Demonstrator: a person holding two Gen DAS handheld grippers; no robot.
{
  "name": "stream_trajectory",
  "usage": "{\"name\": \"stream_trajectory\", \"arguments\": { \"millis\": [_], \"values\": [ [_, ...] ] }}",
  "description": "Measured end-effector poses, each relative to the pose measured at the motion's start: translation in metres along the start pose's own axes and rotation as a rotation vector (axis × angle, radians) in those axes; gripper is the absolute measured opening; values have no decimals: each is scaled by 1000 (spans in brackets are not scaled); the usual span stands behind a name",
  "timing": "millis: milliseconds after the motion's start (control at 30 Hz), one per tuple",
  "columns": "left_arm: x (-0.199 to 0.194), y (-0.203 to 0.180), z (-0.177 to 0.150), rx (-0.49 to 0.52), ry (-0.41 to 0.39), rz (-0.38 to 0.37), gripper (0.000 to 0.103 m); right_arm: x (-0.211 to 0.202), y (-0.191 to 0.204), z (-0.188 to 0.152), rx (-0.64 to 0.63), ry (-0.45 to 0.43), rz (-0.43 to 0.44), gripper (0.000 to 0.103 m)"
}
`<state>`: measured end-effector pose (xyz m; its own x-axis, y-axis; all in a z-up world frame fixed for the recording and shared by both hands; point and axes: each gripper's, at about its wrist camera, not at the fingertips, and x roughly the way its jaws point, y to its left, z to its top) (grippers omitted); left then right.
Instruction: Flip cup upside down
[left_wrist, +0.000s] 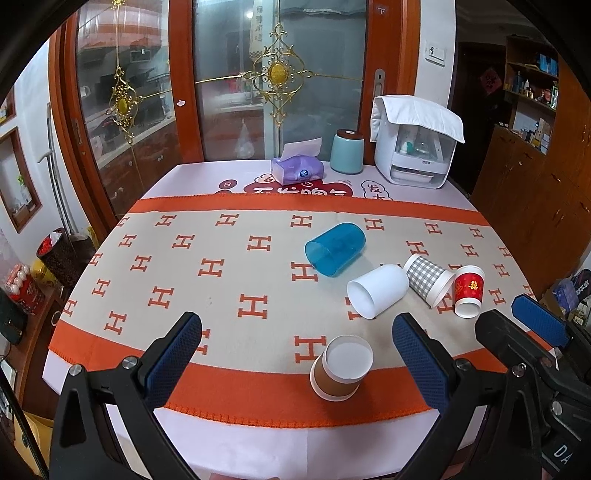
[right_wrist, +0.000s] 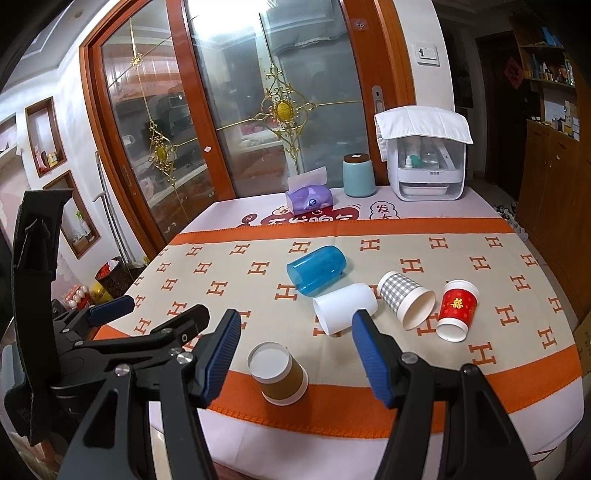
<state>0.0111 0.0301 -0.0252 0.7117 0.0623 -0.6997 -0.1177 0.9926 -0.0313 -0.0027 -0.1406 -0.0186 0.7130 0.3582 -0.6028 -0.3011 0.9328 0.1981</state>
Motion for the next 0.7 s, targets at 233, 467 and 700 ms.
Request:
{"name": "stream_trajectory", "arguments": {
  "millis": [233, 467, 700],
  "values": [
    [0, 2, -1, -9, 9, -2, 102, 0, 0, 1, -1, 5, -2, 63],
    [-1, 3, -2, -14, 14, -9, 102, 0, 1, 0, -4, 5, 0, 63],
    [-2, 4, -3, -12, 8, 2, 102, 2, 1, -1, -11, 6, 4, 63]
  ]
}}
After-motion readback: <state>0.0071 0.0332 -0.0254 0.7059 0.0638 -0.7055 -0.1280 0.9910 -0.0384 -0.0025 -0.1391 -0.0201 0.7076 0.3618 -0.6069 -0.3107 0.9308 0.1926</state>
